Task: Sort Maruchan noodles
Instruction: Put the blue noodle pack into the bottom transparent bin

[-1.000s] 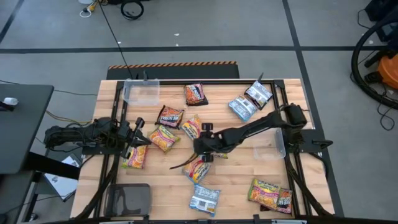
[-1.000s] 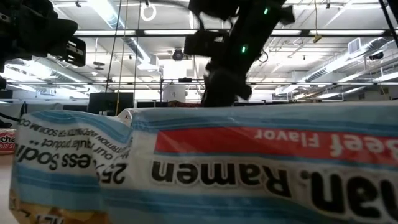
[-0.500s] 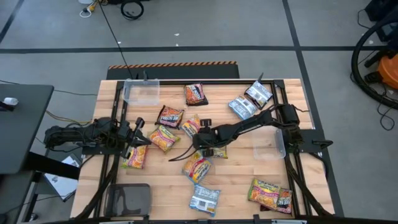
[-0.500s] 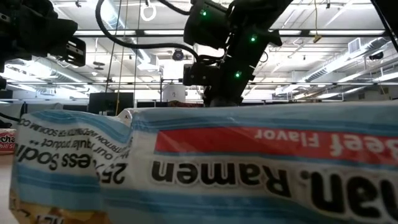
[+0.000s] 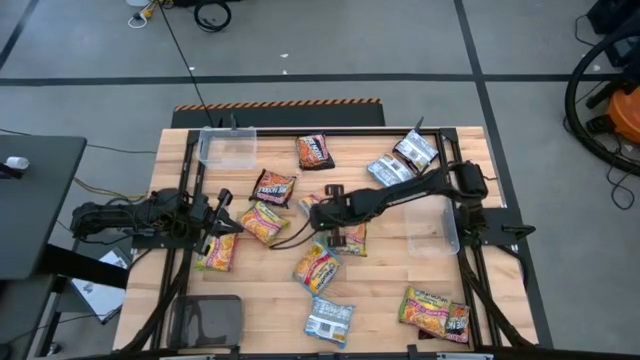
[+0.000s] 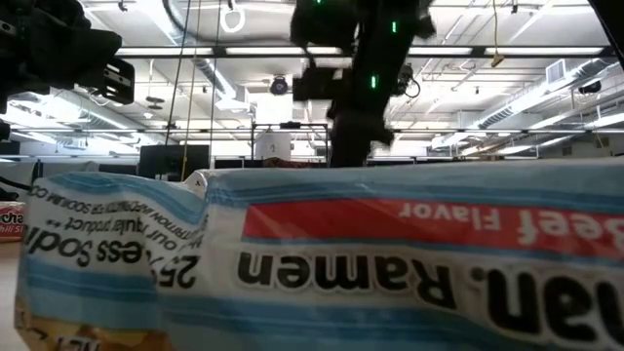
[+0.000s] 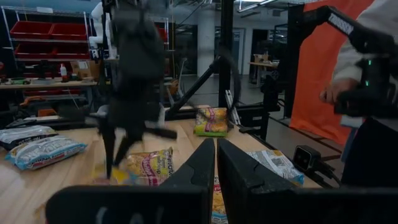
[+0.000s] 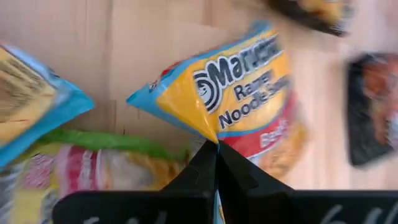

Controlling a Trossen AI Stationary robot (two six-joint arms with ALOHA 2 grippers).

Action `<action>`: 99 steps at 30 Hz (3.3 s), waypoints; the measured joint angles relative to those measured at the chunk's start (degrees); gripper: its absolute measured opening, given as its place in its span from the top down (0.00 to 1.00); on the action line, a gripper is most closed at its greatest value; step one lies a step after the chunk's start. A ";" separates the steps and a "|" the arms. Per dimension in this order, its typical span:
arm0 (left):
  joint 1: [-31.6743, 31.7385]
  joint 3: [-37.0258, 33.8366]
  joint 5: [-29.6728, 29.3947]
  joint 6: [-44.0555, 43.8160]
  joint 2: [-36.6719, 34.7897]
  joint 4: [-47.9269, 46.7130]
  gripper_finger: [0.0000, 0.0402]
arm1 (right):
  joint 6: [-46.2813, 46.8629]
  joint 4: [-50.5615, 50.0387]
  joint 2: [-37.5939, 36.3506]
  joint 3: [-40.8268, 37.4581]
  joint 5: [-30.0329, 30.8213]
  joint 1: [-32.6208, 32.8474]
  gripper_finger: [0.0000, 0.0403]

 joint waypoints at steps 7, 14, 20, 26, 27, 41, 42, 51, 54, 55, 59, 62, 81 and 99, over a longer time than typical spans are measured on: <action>0.00 -0.02 0.00 -0.02 -0.01 0.00 0.94 | 12.07 -28.13 -7.49 9.96 -17.11 -4.53 0.98; 0.00 -0.01 0.00 -0.02 0.01 0.00 0.94 | 17.94 -49.44 -19.48 10.63 -22.50 -6.98 0.98; 0.00 0.00 0.00 -0.01 0.00 -0.02 0.94 | 27.79 -50.51 -31.01 6.02 -24.34 -5.26 0.98; 0.00 0.00 0.00 -0.02 0.01 0.00 0.94 | 36.72 -50.94 -41.25 -4.95 -23.82 0.14 0.98; 0.00 -0.02 0.00 -0.01 0.01 -0.02 0.94 | 37.92 -50.95 -42.66 -7.22 -24.54 1.07 0.98; 0.00 0.00 0.00 -0.01 0.01 0.00 0.94 | 49.87 -45.66 -52.83 -27.85 -28.28 10.67 0.98; 0.00 0.00 0.00 -0.02 0.01 0.00 0.94 | 49.85 -44.40 -52.85 -28.61 -28.28 11.08 0.98; 0.00 -0.01 0.00 -0.02 0.01 0.00 0.94 | 44.28 -35.10 -50.50 -32.43 -34.27 15.12 0.97; 0.00 -0.01 0.00 -0.02 0.01 0.00 0.94 | 41.36 -35.26 -49.28 -32.47 -34.46 16.30 0.97; 0.00 0.00 0.00 -0.02 0.01 0.00 0.94 | 40.50 -35.24 -49.05 -32.47 -34.37 16.59 0.97; 0.00 -0.01 0.00 -0.02 0.01 0.00 0.94 | 39.24 -35.07 -48.37 -32.47 -33.46 17.20 0.95; 0.00 -0.01 0.00 0.00 0.01 0.00 0.94 | 39.18 -35.07 -48.37 -32.47 -32.83 17.53 0.92; 0.00 -0.02 -3.72 -17.03 0.01 21.29 0.94 | 35.81 -35.09 -48.37 -32.47 -29.27 17.51 0.76; 0.00 -0.02 -11.85 -37.14 0.01 29.16 0.94 | 39.17 -38.26 -48.41 -28.75 -33.76 15.36 0.72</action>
